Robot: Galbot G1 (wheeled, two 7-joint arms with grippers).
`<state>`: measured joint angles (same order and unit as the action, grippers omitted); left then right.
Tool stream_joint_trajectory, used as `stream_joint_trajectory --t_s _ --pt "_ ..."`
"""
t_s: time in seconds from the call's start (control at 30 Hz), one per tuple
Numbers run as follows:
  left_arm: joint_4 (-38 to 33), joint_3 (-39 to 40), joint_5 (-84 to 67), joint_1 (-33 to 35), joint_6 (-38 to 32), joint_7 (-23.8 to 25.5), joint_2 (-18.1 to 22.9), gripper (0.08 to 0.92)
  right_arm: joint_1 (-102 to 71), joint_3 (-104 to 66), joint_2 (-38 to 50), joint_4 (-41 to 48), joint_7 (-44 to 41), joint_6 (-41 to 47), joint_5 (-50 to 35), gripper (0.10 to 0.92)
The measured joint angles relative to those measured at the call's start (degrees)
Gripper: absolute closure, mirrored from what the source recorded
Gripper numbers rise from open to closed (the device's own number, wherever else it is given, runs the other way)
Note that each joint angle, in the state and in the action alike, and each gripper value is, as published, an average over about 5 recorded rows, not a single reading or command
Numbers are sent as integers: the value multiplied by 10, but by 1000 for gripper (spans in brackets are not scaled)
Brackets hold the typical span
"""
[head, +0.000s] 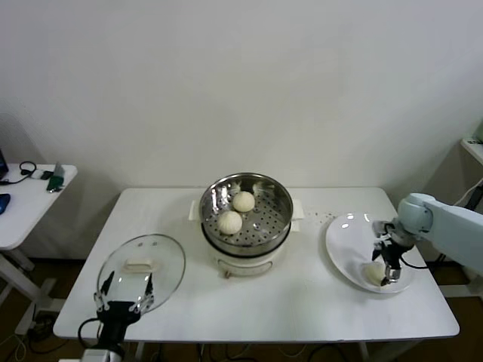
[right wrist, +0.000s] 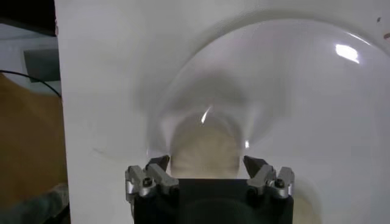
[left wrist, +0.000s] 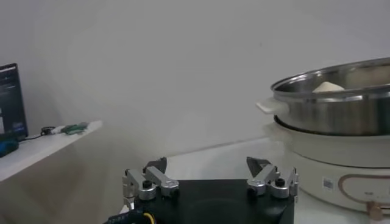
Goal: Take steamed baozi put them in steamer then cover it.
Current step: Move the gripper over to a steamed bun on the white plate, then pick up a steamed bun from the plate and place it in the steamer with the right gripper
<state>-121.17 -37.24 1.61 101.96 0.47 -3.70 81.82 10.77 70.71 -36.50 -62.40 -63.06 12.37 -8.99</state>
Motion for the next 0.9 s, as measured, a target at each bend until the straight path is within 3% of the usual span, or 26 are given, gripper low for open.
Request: stream_joint_trajectory --t_s 0.23,0.5,0.9 --pt "0 0 0 -1 0 0 0 177 0 -3 -2 5 -7 -5 4 320" --pt "0 1 0 -2 1 -1 1 177 21 11 -6 1 -9 -14 -1 330" --pt "-4 8 0 -1 0 -1 1 177 200 126 -65 -18 -23 -98 -41 335"
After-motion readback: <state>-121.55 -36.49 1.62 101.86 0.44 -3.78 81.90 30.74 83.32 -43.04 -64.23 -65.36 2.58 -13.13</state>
